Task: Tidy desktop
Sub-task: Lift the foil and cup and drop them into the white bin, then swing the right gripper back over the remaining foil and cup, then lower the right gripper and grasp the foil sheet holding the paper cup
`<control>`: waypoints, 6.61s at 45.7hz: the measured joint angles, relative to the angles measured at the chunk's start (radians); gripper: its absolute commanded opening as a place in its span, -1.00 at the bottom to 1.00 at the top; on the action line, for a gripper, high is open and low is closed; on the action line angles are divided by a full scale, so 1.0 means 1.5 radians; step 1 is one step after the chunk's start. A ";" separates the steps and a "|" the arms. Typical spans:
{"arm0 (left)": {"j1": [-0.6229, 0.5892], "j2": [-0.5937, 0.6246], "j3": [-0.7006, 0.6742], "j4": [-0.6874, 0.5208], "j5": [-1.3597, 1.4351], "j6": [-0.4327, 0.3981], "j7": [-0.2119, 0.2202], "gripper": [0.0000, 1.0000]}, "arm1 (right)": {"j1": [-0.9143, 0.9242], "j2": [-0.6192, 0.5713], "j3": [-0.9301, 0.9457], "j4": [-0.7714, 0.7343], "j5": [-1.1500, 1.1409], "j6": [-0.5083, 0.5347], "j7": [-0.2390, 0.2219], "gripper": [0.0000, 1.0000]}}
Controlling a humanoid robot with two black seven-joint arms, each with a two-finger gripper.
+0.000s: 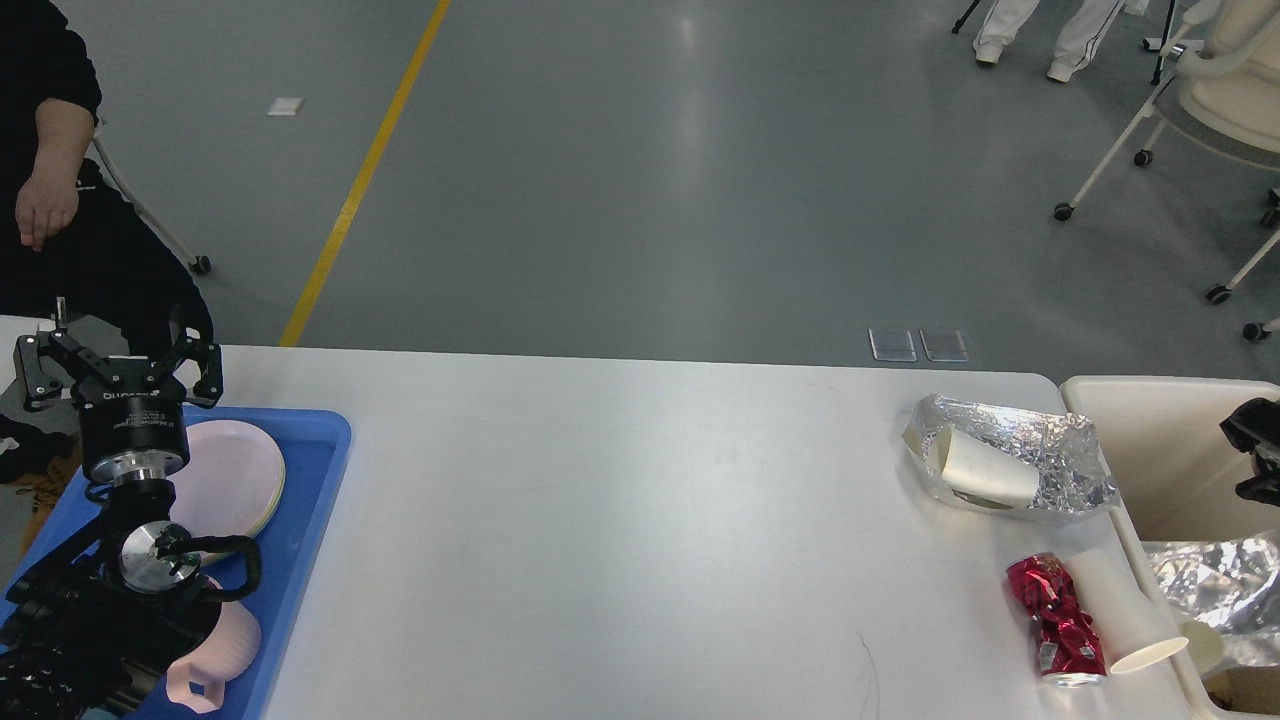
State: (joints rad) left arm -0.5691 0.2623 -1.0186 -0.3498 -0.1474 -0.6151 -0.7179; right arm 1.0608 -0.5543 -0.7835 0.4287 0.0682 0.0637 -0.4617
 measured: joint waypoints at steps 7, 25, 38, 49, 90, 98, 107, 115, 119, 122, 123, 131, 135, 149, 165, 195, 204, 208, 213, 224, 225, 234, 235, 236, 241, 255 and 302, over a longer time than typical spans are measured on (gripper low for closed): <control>0.000 0.000 0.000 0.000 0.000 0.000 0.000 0.93 | -0.002 0.003 0.001 0.002 0.001 -0.001 0.000 1.00; 0.000 0.000 0.000 0.000 0.000 0.000 0.000 0.93 | 0.117 0.043 -0.016 0.033 0.002 0.008 -0.001 1.00; 0.000 0.000 0.000 0.000 0.000 0.000 0.000 0.93 | 0.299 0.068 -0.063 0.176 0.007 0.051 -0.003 1.00; 0.000 0.000 0.000 0.000 0.000 0.000 0.000 0.93 | 0.477 0.110 -0.070 0.276 0.010 0.214 -0.003 1.00; 0.000 0.000 0.000 0.000 0.000 0.000 0.000 0.93 | 0.483 0.020 0.005 0.383 0.030 0.426 -0.001 1.00; 0.000 0.000 0.000 0.000 0.000 0.000 0.000 0.93 | 0.361 0.025 0.005 0.295 0.029 0.424 -0.002 1.00; 0.000 0.000 0.000 0.000 0.000 0.000 0.000 0.93 | 0.229 0.062 0.007 0.159 0.032 0.387 -0.002 1.00; 0.000 0.000 0.000 0.000 0.000 0.000 0.000 0.93 | 0.155 0.076 0.007 0.117 0.038 0.278 0.000 1.00; 0.000 0.000 0.000 0.000 0.000 0.000 0.000 0.93 | 0.127 0.084 0.007 0.115 0.039 0.234 0.000 1.00; 0.000 0.000 0.000 0.000 0.000 0.000 0.000 0.93 | 0.114 0.090 0.007 0.112 0.039 0.213 0.000 1.00; 0.000 0.000 0.000 0.000 0.000 0.000 0.000 0.93 | 0.111 0.091 0.007 0.111 0.039 0.207 0.000 1.00; 0.000 0.000 0.000 0.000 0.000 0.000 0.000 0.93 | 0.088 0.110 0.007 0.103 0.038 0.155 0.001 1.00; 0.000 0.000 0.000 0.000 0.000 0.000 0.000 0.93 | 0.075 0.119 0.007 0.095 0.038 0.131 0.001 1.00; 0.000 0.000 0.000 0.000 0.000 0.000 0.000 0.93 | -0.004 0.174 0.007 -0.002 0.039 0.068 0.001 1.00; 0.000 0.000 0.000 0.000 0.000 0.000 0.000 0.93 | -0.046 0.180 0.007 -0.016 0.038 0.003 0.001 1.00; 0.000 0.000 0.000 0.000 0.000 0.000 0.000 0.93 | -0.064 0.195 0.006 -0.017 0.037 -0.055 0.003 0.82; 0.000 0.000 0.000 0.000 0.000 0.000 0.000 0.93 | -0.065 0.198 0.007 -0.016 0.037 -0.065 0.008 0.62; 0.000 0.000 0.000 0.000 0.000 0.000 0.000 0.93 | -0.065 0.199 0.006 -0.016 0.037 -0.072 0.008 0.56; 0.000 0.000 0.000 0.000 0.000 0.000 0.000 0.93 | -0.064 0.202 0.006 -0.016 0.037 -0.083 0.008 0.56; 0.000 0.000 0.000 0.000 0.000 0.000 0.000 0.93 | -0.064 0.218 0.006 -0.016 0.037 -0.088 0.008 0.41; 0.000 0.000 0.000 0.000 0.000 0.000 0.000 0.93 | -0.064 0.220 0.006 -0.016 0.037 -0.089 0.008 0.36; 0.000 0.000 0.000 0.000 0.000 0.000 0.000 0.93 | -0.064 0.229 0.006 -0.016 0.037 -0.090 0.008 0.00; 0.000 0.000 0.000 0.000 0.000 0.000 0.000 0.93 | -0.064 0.229 0.006 -0.016 0.037 -0.090 0.008 -0.04; 0.000 0.000 0.000 0.000 0.000 0.000 0.000 0.93 | -0.064 0.229 0.006 -0.016 0.037 -0.090 0.008 -0.08; 0.000 0.000 0.000 0.000 0.000 0.000 0.000 0.93 | -0.064 0.229 0.006 -0.015 0.037 -0.090 0.008 -0.29; 0.000 0.000 0.000 0.000 0.000 0.000 0.000 0.93 | -0.064 0.229 0.008 -0.014 0.038 -0.089 0.008 -0.31; 0.000 0.000 0.000 0.000 0.000 0.000 0.000 0.93 | -0.050 0.234 0.056 0.013 0.041 -0.078 0.006 -1.00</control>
State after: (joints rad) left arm -0.5691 0.2623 -1.0186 -0.3497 -0.1474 -0.6152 -0.7179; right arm 0.9854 -0.2036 -0.6995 0.4477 0.1293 -0.0534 -0.4523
